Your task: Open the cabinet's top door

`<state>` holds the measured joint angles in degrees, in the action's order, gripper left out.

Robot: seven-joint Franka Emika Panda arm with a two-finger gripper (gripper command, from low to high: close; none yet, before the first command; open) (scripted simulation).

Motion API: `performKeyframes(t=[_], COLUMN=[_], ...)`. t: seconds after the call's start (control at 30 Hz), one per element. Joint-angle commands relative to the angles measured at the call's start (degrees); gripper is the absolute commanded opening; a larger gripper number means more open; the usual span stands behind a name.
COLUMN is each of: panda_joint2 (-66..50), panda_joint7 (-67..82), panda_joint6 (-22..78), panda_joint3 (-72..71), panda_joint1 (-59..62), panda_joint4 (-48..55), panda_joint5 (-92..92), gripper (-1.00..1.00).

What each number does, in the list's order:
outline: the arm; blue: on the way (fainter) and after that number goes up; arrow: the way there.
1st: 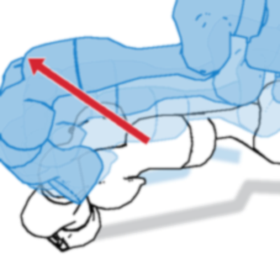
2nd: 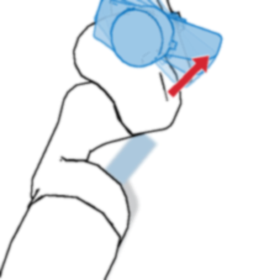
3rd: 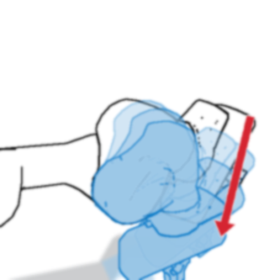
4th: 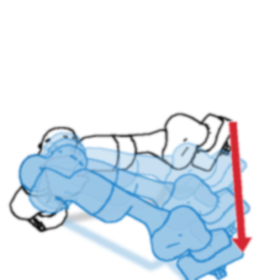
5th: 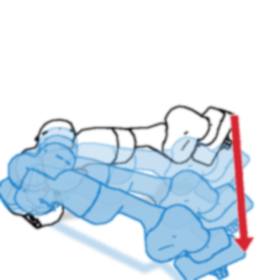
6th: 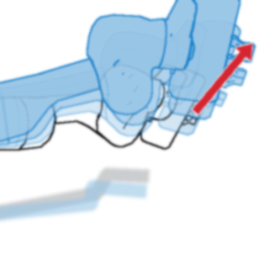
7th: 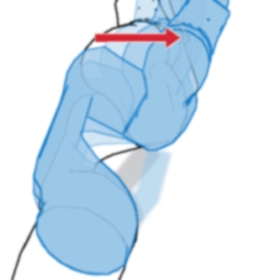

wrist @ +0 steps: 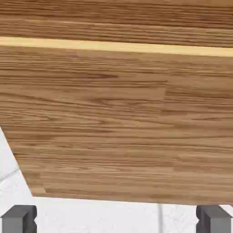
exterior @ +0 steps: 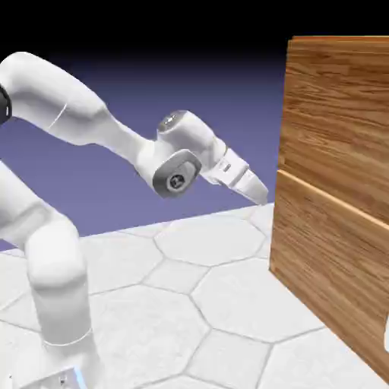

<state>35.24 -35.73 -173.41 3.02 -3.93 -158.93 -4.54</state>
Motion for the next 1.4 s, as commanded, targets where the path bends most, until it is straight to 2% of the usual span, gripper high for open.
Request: performKeyframes(t=[0.0,1.37], panda_joint2=[0.96,40.20], panda_joint7=[2.50,104.68], panda_joint6=[0.22,9.34], panda_joint3=[1.12,47.09], panda_joint1=[-1.20,-50.42], panda_joint4=[0.77,32.31], panda_joint5=[-1.69,-70.74], gripper=[0.00,0.00])
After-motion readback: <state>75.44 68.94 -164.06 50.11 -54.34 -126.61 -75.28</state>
